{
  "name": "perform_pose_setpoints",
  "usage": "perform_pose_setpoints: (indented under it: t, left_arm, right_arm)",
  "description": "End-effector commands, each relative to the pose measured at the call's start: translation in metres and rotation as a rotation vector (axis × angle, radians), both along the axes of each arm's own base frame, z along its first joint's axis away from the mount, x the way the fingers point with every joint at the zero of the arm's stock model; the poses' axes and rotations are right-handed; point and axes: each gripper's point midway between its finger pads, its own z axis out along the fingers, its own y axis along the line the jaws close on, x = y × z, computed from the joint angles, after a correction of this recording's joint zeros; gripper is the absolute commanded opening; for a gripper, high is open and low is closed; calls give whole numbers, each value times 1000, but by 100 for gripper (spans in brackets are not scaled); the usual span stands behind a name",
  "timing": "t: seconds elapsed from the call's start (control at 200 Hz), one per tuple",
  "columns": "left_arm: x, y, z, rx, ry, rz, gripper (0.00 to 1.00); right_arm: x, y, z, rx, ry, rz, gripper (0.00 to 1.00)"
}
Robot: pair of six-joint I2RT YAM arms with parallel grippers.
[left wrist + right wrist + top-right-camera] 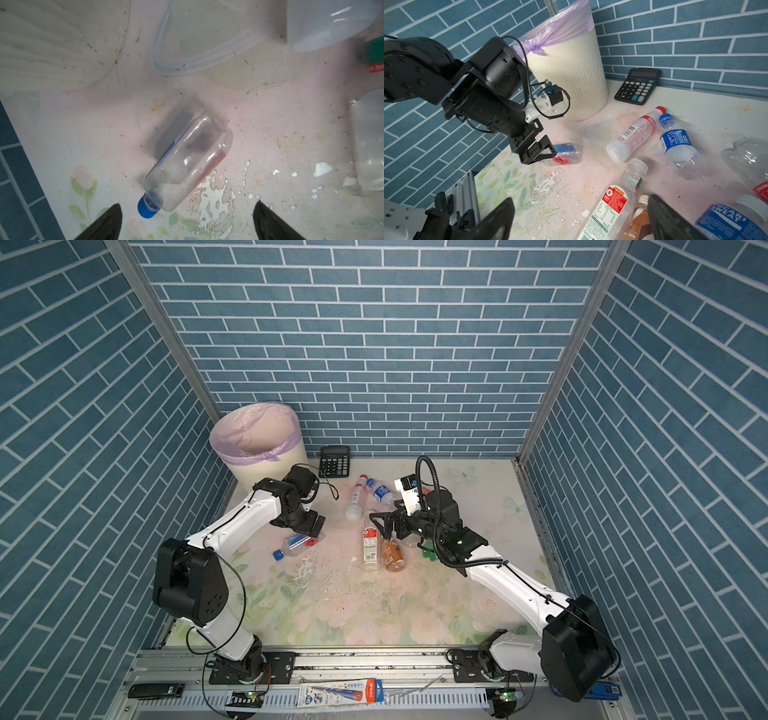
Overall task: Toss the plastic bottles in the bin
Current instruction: 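Lower the left gripper to the blue-capped Fiji bottle on the table, then close the left gripper on the blue-capped Fiji bottle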
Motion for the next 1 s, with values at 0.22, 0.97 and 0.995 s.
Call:
perform_pose_setpoints:
  t: [0.22, 0.97, 0.995]
  left_arm:
    - [9, 1, -50, 54, 101, -15, 99]
    - [-4, -18, -89, -14, 210, -32, 62]
    - [-4, -20, -88, -15, 209, -37, 61]
  right_arm:
    - [-2, 3, -6, 14, -9, 17, 99]
    - [17, -5, -15, -8, 7, -43, 99]
    - [17, -6, -15, -7, 9, -47, 99]
